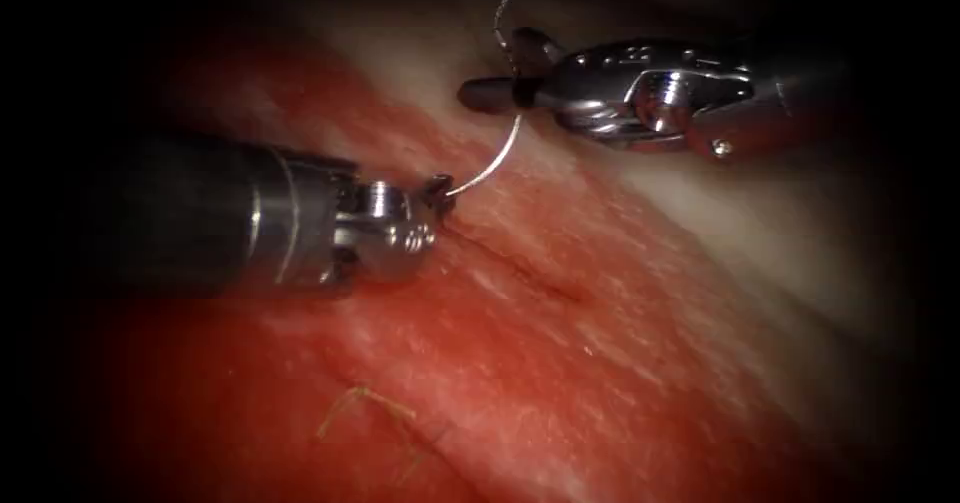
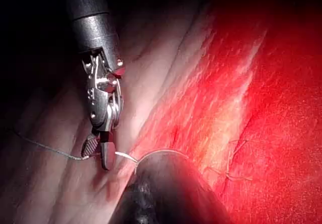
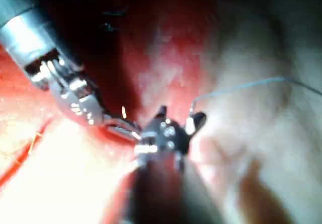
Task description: Wound Closure
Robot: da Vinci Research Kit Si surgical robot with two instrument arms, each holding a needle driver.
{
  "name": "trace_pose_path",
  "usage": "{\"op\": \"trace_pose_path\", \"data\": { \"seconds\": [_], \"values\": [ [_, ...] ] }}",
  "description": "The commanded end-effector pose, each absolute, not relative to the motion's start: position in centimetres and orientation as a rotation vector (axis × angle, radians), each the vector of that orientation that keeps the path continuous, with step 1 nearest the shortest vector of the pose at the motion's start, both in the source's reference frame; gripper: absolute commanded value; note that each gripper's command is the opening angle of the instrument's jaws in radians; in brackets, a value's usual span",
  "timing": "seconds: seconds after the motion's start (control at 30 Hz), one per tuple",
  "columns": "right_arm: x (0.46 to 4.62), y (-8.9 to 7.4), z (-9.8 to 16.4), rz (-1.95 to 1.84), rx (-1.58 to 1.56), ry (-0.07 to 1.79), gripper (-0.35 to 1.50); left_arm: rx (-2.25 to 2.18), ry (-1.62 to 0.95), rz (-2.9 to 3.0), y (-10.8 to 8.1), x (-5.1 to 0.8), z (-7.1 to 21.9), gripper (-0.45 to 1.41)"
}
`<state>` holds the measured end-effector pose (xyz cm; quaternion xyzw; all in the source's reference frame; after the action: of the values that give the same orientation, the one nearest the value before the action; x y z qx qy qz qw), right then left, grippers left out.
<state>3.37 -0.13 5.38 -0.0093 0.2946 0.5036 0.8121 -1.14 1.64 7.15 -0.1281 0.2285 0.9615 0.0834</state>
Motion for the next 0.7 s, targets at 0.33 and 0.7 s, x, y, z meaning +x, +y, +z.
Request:
{"op": "trace_pose_path", "data": {
  "seconds": [0.33,0.7],
  "values": [
    [3.46,-0.22,5.52,1.065,0.009,0.602,0.71,-0.385,0.713,2.88,1.61,-1.19,7.16,-0.45],
    [3.47,-0.27,5.54,1.105,0.046,0.595,-0.35,-0.384,0.726,2.883,1.62,-1.19,7.16,-0.45]
  ]
}}
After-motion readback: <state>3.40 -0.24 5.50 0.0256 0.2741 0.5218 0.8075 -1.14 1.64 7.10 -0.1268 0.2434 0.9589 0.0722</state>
